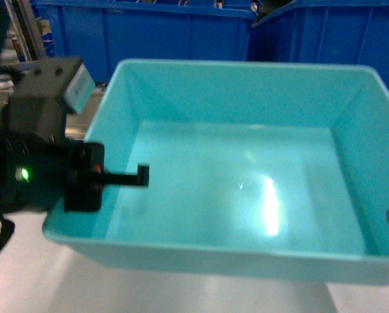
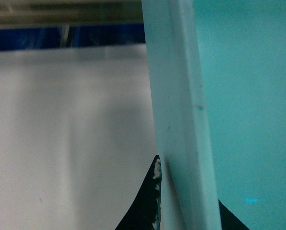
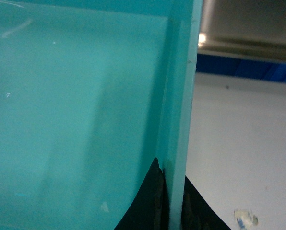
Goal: Organize blue bins on left shelf correctly
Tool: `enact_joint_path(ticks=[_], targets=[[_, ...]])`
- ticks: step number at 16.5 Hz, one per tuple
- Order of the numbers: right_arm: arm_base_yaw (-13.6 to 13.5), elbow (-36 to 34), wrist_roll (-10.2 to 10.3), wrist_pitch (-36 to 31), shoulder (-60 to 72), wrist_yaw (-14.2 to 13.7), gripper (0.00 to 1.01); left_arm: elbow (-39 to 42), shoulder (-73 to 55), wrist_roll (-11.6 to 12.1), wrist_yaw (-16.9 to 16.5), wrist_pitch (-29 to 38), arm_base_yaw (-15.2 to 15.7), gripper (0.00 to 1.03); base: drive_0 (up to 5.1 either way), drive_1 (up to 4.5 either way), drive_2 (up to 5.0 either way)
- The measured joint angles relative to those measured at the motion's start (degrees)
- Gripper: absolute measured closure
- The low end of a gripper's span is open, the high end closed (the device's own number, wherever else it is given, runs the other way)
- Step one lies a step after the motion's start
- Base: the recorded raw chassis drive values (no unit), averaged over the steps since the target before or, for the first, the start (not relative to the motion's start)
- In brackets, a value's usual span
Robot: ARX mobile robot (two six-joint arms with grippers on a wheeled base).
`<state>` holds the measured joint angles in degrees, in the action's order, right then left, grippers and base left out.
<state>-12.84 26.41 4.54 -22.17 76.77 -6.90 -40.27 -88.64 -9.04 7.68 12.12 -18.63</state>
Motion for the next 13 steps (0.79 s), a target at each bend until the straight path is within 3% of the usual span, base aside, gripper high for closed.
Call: enact_joint_path(ticks=[3,8,13], targets=[[-0.3,4.0,-0.1,2.4,-5.8,-1.2,0.99,-3.4,6.0,1.8,-0.3,-2.1,0.4,0.96,0.0,0.0,0.0],[-0.2,4.2,-1.2,2.1,-6.8,-2.4,0.99,-3.8,7.2,2.1,0.2,-2.9,0.0,0.96,0.0,0.0,0.0],[-0.2,4.2,-1.2,2.0,-6.8,-2.6,0.99,-3.8,7.2,2.1,0.2,-2.8,-0.3,0.96,-4.7,2.19,2.9]])
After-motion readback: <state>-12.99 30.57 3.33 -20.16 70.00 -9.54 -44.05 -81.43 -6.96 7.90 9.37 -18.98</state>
